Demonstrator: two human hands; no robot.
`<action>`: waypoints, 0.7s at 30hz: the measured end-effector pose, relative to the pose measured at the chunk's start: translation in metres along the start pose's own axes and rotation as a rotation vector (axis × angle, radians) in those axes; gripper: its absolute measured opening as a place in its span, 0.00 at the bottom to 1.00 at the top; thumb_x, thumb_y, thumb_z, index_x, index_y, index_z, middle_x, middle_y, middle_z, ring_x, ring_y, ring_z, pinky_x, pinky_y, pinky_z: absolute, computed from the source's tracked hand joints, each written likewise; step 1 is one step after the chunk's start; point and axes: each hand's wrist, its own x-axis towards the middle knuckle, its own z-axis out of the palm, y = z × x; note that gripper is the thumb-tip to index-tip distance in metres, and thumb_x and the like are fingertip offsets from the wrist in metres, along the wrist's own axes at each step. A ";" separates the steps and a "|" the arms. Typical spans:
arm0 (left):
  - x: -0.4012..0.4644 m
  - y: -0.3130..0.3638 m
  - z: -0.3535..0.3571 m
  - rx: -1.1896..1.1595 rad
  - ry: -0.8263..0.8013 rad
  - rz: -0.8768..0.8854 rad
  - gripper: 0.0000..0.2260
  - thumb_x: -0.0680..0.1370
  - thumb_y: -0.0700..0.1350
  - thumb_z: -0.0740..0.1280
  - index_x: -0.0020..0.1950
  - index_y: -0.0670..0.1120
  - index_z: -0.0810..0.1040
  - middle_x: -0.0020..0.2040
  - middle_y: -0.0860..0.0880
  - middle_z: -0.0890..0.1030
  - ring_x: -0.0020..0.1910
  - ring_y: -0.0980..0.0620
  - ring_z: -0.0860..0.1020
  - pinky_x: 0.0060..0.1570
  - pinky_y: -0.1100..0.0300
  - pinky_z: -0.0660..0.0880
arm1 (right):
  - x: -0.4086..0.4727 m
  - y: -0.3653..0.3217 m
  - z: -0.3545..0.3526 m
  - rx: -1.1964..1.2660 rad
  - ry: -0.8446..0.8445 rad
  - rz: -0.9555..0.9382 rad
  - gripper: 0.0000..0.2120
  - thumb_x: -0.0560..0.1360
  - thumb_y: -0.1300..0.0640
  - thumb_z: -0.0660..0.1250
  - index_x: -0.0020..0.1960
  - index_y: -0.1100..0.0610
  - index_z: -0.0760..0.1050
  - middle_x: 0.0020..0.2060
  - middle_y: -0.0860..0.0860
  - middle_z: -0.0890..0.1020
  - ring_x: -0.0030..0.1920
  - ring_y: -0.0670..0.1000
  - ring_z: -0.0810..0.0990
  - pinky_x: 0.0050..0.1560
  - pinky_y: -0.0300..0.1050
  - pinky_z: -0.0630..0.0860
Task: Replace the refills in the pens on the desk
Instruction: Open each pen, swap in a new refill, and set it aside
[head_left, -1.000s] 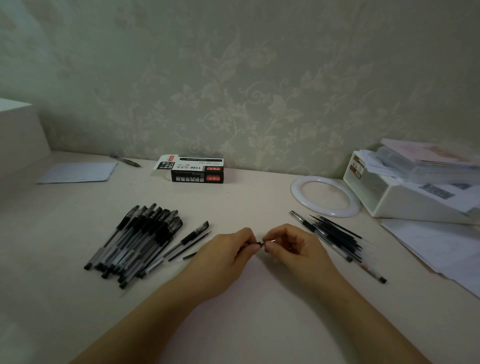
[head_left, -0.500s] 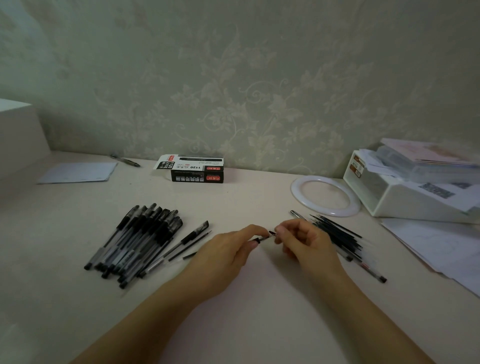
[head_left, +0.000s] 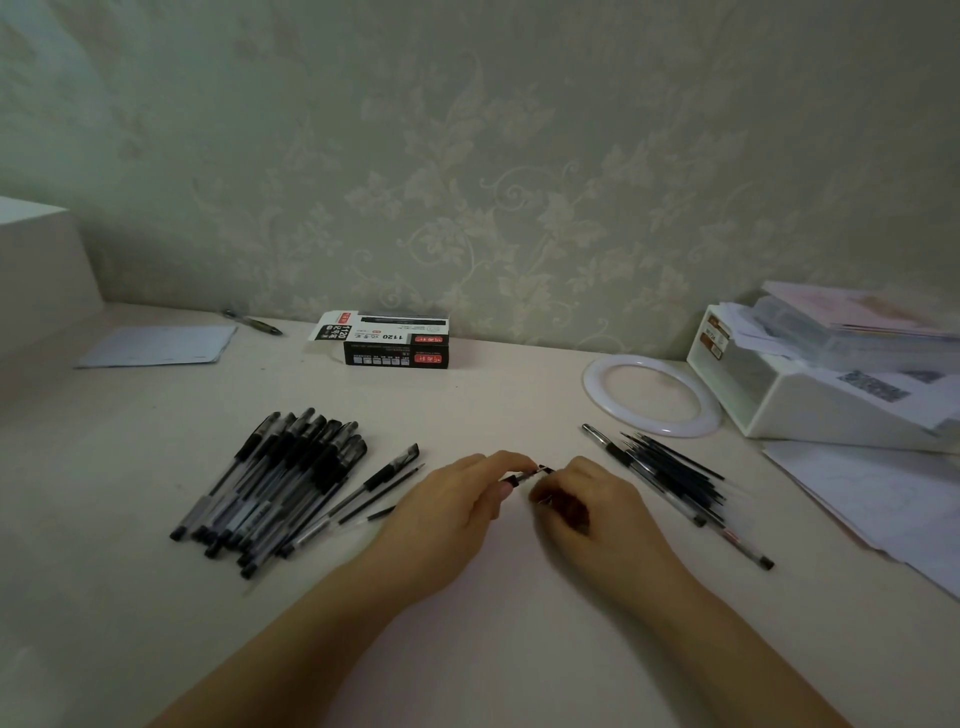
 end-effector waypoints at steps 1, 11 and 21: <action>0.000 0.000 0.000 0.005 -0.004 0.003 0.15 0.82 0.42 0.57 0.65 0.58 0.73 0.40 0.58 0.73 0.41 0.59 0.72 0.42 0.63 0.70 | 0.000 -0.001 0.000 0.009 -0.008 -0.007 0.10 0.74 0.66 0.68 0.49 0.54 0.82 0.38 0.46 0.75 0.38 0.46 0.75 0.38 0.32 0.69; 0.000 0.000 0.001 0.014 0.005 -0.004 0.16 0.82 0.43 0.57 0.65 0.61 0.72 0.43 0.58 0.75 0.43 0.59 0.74 0.45 0.57 0.73 | -0.001 0.000 0.004 0.079 0.036 0.021 0.12 0.74 0.65 0.68 0.53 0.52 0.82 0.40 0.45 0.76 0.39 0.45 0.77 0.40 0.29 0.70; 0.001 0.002 -0.001 -0.119 0.085 0.100 0.17 0.82 0.42 0.58 0.67 0.58 0.73 0.43 0.58 0.75 0.45 0.58 0.75 0.46 0.69 0.71 | 0.004 -0.010 -0.001 0.475 0.146 0.250 0.06 0.76 0.55 0.69 0.44 0.46 0.83 0.38 0.46 0.84 0.39 0.45 0.82 0.41 0.34 0.75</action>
